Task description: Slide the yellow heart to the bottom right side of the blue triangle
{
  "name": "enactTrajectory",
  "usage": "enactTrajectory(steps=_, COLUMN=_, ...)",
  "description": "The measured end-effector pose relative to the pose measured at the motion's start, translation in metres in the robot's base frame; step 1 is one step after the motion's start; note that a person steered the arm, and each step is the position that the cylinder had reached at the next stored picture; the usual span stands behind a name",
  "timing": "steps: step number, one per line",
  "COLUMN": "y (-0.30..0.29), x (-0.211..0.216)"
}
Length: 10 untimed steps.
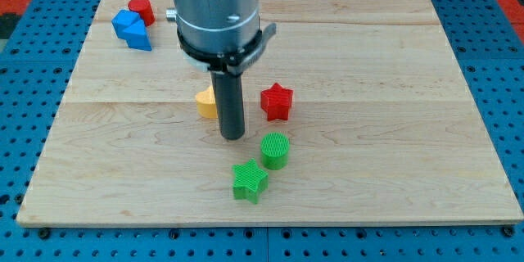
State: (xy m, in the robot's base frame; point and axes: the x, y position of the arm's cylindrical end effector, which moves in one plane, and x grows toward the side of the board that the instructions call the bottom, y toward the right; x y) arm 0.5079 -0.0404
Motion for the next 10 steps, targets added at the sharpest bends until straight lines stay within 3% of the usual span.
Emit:
enactTrajectory(steps=1, y=-0.002, x=-0.03)
enactTrajectory(steps=2, y=-0.045, x=-0.083)
enactTrajectory(steps=4, y=-0.129, x=-0.138)
enactTrajectory(steps=5, y=-0.098, x=-0.104)
enactTrajectory(steps=6, y=-0.13, x=-0.089)
enactTrajectory(steps=7, y=-0.202, x=-0.089)
enactTrajectory(steps=8, y=-0.169, x=-0.125)
enactTrajectory(steps=9, y=-0.157, x=-0.12)
enactTrajectory(steps=10, y=-0.082, x=-0.106)
